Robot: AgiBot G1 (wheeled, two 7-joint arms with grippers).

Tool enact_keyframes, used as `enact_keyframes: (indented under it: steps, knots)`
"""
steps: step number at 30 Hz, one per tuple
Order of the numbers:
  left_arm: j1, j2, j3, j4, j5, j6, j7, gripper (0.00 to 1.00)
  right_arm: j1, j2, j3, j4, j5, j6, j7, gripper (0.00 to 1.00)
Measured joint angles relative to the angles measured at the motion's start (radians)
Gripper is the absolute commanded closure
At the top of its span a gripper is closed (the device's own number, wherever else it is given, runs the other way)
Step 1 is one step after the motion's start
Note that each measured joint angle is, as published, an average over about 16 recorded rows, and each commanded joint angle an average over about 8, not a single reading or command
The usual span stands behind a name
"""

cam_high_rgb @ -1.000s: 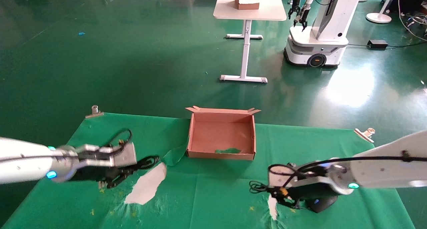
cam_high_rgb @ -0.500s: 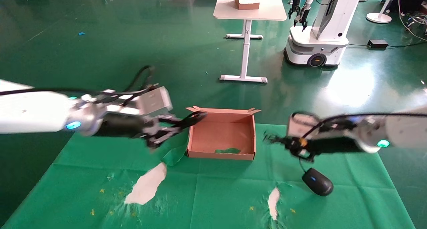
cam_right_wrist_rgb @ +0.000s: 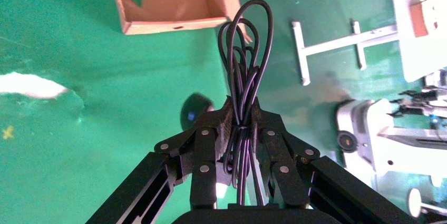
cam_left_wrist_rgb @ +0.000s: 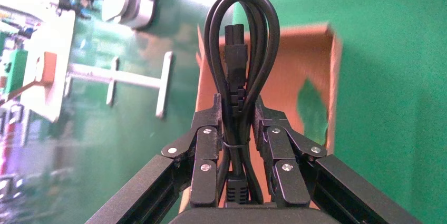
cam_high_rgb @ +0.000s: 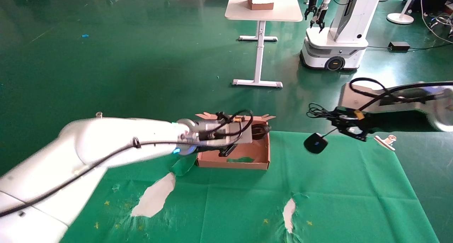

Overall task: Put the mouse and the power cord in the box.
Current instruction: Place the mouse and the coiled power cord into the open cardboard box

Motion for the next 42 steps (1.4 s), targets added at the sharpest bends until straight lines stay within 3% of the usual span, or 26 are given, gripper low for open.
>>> enact_keyframes:
  steps: [1,8,9,17,27,42]
  knots:
    - [0.003,0.007,0.023,0.013,0.001,-0.031,0.007,0.95,0.002,0.008,0.002,0.009,0.000,-0.004,0.005,1.00]
    - [0.005,0.022,0.197,0.069,-0.034,-0.201,0.003,0.08,0.008,0.055,0.013,0.062,-0.005,-0.022,0.035,1.00]
    - [0.003,0.022,0.220,0.073,-0.042,-0.218,-0.002,0.00,0.007,0.059,0.014,0.067,-0.005,-0.024,0.038,1.00]
    - [-0.026,0.021,0.365,0.092,-0.119,-0.292,-0.045,0.00,-0.001,0.073,0.018,0.092,-0.004,-0.026,0.054,1.00]
    - [-0.057,0.020,0.483,0.103,-0.197,-0.340,-0.074,0.00,-0.003,0.071,0.017,0.117,0.006,-0.037,0.063,1.00]
    - [-0.138,-0.021,0.533,0.299,-0.280,-0.391,-0.168,0.00,0.019,-0.006,0.009,0.146,0.052,-0.045,0.029,1.00]
